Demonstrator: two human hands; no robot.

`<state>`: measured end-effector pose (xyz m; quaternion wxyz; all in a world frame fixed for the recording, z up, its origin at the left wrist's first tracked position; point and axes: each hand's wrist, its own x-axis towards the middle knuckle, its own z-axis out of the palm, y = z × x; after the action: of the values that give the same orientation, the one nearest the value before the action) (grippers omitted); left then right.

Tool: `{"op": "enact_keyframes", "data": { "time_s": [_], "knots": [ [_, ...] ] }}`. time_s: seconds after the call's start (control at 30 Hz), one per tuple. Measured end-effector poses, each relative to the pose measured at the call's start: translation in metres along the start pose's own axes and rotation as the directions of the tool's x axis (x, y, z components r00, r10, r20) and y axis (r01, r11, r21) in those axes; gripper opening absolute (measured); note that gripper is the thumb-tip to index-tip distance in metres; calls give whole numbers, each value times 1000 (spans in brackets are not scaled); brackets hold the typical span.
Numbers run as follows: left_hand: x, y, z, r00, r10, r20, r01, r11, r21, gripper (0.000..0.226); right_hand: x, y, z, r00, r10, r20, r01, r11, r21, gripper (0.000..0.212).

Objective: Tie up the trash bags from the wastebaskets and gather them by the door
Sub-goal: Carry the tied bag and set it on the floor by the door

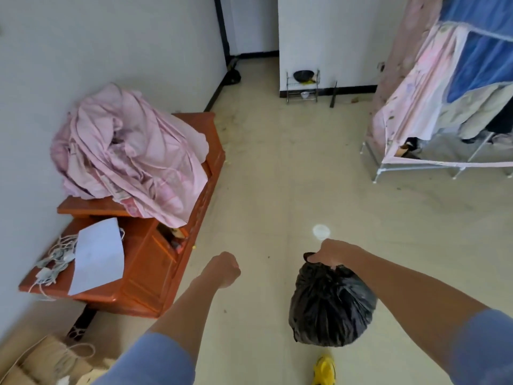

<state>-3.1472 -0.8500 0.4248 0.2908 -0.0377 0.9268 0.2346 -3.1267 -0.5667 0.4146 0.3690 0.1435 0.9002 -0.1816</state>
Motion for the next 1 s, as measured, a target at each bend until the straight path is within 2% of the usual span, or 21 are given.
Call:
{"op": "enact_keyframes", "data": {
  "time_s": [0.17,0.23,0.4,0.57,0.63,0.73,0.83,0.9,1.0],
  "knots": [
    [98,77,-44,999,5,38,-4,999,-50,10,82,-5,-101,995,-71,72,64,993,98,27],
    [130,102,-67,1000,18,18,-17,997,-72,7,111,-15,-143,992,-90,90,83,994,74,31],
    [229,143,-130,1000,23,11,-22,997,-69,12,197,-53,-238,991,-137,-6,133,968,-211,54],
    [362,180,-190,999,25,47,-21,995,-93,9,305,-90,-331,982,-150,-114,105,939,-328,32],
    [416,202,-218,996,29,82,-23,997,-80,8,344,-105,-375,983,-124,-135,74,943,-326,20],
    [490,239,-272,993,35,110,-31,999,-32,7,398,-126,-442,982,-85,-168,35,960,-278,14],
    [563,284,-330,997,52,61,-58,992,114,22,443,-144,-508,976,-59,-209,15,978,-207,20],
    [610,314,-360,997,69,39,-74,985,154,31,477,-154,-548,971,-46,-236,4,985,-175,28],
    [678,354,-398,990,131,60,-140,973,185,31,538,-167,-609,962,-38,-271,4,992,-126,31]
  ]
}}
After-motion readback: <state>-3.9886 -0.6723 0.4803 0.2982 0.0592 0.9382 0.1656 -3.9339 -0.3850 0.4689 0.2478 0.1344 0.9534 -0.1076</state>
